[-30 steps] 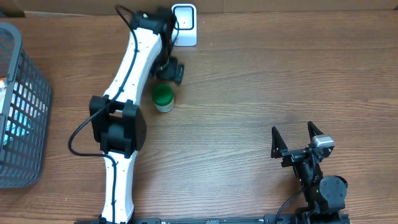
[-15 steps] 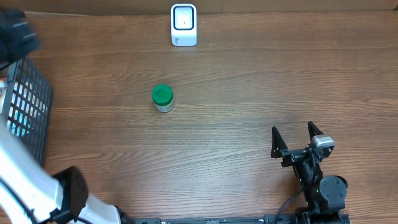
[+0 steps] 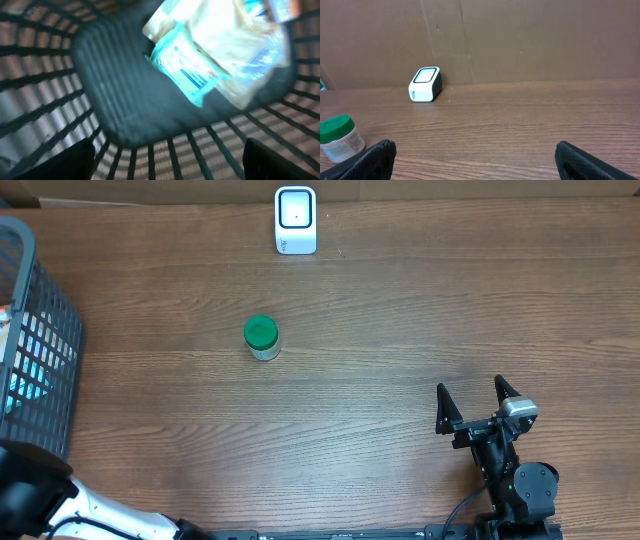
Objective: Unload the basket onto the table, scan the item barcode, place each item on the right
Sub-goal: 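Reach the left gripper into the basket and grasp the teal wipes packet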
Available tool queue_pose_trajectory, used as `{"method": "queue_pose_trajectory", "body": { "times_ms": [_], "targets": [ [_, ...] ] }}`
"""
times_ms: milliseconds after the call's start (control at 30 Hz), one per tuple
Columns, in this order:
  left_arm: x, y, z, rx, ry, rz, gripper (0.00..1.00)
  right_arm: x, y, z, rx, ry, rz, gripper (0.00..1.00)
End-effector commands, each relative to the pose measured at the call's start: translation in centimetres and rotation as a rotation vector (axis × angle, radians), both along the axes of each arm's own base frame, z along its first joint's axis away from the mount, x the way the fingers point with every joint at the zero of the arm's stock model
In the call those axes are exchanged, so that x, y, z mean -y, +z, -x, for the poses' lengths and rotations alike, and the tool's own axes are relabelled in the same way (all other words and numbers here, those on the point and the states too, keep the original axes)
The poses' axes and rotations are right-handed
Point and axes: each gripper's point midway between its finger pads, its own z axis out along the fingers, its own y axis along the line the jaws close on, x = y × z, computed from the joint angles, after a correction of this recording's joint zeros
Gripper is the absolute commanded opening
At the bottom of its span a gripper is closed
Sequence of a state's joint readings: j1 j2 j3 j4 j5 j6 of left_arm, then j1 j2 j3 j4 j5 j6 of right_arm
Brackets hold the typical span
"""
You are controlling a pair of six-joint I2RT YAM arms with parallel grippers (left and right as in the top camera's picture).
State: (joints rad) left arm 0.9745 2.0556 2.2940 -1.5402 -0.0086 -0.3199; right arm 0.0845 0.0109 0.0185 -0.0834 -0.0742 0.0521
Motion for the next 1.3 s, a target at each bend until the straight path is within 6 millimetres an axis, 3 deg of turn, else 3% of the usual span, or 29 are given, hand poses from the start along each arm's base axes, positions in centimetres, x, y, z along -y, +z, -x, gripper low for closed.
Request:
{"method": "queue_pose_trajectory", "body": {
  "times_ms": [0, 100, 233, 433, 600, 767, 900, 1033, 1067, 1100, 1167, 1267],
  "targets": [
    [-0.5, -5.2, -0.5, -0.06, -0.002, 0.05, 0.82, 0.2, -0.2, 0.0, 0.001, -0.01, -0.005, 1.0],
    [-1.0, -7.9, -1.4, -0.057, -0.012, 0.041, 0.82, 0.2, -0.2, 0.0, 0.001, -0.01, -0.005, 1.0],
    [-1.9, -12.1, -4.3, -0.022, -0.115, -0.038, 0.79, 0.2, -0.2, 0.0, 0.001, -0.01, -0.005, 1.0],
    [-1.9, -13.8, -9.8, -0.006, -0.442, -0.224, 0.81, 0.2, -0.2, 0.0, 0.0, -0.01, -0.005, 1.0],
    [-2.7, -13.8, -11.5, -0.02, -0.443, -0.336, 0.79, 0.2, -0.2, 0.0, 0.0, -0.01, -0.005, 1.0],
    [-2.6, -14.9, -10.6, -0.064, -0.431, -0.338, 0.72, 0.2, -0.2, 0.0, 0.0, -0.01, -0.005, 1.0],
    [-2.9, -16.1, -8.7, -0.153, -0.402, -0.344, 0.75, 0.2, -0.2, 0.0, 0.001, -0.01, -0.005, 1.0],
    [-2.9, -18.7, -8.4, -0.195, -0.501, -0.337, 0.81, 0.2, -0.2, 0.0, 0.001, -0.01, -0.005, 1.0],
    [-2.8, -19.2, -8.4, -0.2, -0.506, -0.329, 0.81, 0.2, -0.2, 0.0, 0.001, -0.01, -0.005, 1.0],
    [-2.8, -19.8, -8.4, -0.204, -0.506, -0.318, 0.72, 0.2, -0.2, 0.0, 0.001, -0.01, -0.005, 1.0],
    [-2.7, -20.1, -8.3, -0.206, -0.501, -0.312, 0.63, 0.2, -0.2, 0.0, 0.0, -0.01, -0.005, 1.0],
    [-3.1, -19.7, -8.7, -0.193, -0.497, -0.335, 0.66, 0.2, -0.2, 0.0, 0.001, -0.01, -0.005, 1.0]
  ]
}}
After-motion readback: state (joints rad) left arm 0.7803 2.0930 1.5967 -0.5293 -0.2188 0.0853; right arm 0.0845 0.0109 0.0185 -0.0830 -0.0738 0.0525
